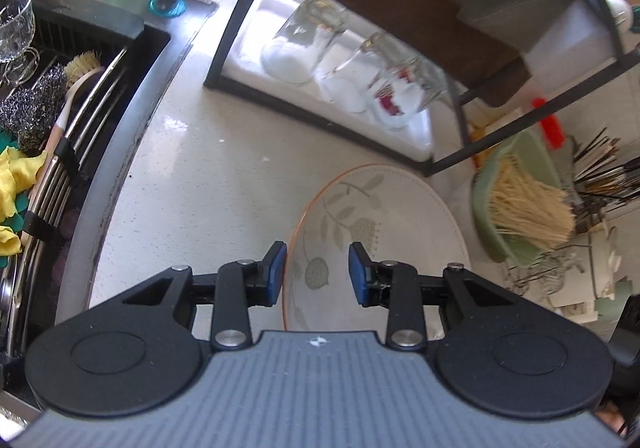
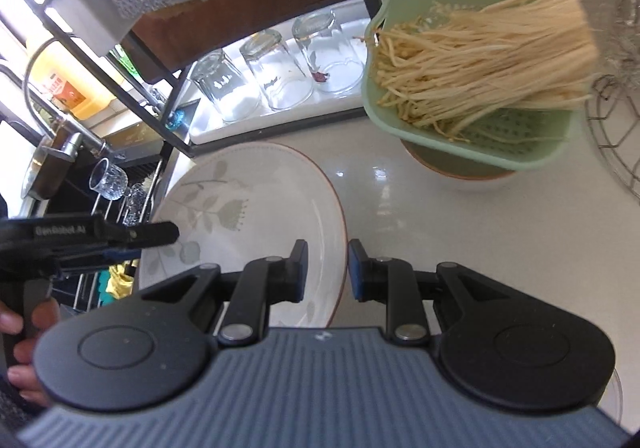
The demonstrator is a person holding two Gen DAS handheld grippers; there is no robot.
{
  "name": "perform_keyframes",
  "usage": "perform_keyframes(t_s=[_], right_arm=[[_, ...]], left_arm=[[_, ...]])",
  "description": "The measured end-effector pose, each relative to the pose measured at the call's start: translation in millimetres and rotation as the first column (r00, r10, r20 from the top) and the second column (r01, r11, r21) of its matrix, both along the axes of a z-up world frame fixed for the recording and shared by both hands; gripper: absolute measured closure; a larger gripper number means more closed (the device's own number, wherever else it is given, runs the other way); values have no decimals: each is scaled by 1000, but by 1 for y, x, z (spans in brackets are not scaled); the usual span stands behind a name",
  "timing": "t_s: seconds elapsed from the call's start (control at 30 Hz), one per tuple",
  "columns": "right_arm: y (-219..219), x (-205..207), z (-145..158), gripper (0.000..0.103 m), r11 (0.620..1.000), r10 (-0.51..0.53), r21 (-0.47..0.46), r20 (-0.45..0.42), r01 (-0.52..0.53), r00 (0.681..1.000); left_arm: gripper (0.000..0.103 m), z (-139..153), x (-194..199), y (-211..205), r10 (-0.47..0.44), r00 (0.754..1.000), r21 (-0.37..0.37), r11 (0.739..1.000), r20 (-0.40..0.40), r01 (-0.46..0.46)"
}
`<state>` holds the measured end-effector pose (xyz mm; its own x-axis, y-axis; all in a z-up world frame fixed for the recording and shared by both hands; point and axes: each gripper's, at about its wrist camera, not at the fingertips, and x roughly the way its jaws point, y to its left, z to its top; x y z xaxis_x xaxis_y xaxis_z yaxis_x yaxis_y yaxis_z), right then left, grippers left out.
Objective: Organize plates and bowls
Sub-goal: 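Lift the second leaf-pattern plate and carry it toward the plate stack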
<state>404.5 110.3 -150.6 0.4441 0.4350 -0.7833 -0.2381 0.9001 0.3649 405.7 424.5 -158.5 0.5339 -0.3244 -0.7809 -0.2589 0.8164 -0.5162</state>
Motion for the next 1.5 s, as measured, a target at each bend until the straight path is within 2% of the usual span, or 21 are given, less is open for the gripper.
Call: perform_keyframes(t_s=[0.2,0.37,0.57,0.77,0.87,0.93,1.13,1.4,1.5], right_arm=[[-17,-21,18,78,998,-39,46,2,39,999],[-37,-38,28,78,992,-104,77,3,104,995],[-67,-59,34,78,979,-185,98,22,182,983],[-106,-80,40,78,971,-218,108,44,213,975],[-125,-90,41,78,966,-243,103,46,237,969],[-137,-96,37,78,959,-265,110,37,260,963],[-166,-112,18,78,950,-297,103,-4,296,955],[-185,-130,-11,78,939,-326,84,-102,334,940],[-189,-133,-15,78,942,-317,81,-112,326,942]], left_arm=[[66,25,-9,-6,-26,999,-30,999,41,27],[66,41,-10,-25,-85,994,-31,996,62,87],[66,48,-14,-57,-167,983,-36,985,70,170],[66,52,-24,-98,-226,971,-20,973,83,229],[66,48,-30,-121,-248,964,-20,968,94,251],[66,39,-32,-133,-249,967,-43,967,62,251],[66,17,-39,-167,-292,957,-31,956,-7,291],[66,-1,-42,-198,-340,939,17,940,-54,342],[66,-3,-42,-204,-347,936,39,936,-58,349]])
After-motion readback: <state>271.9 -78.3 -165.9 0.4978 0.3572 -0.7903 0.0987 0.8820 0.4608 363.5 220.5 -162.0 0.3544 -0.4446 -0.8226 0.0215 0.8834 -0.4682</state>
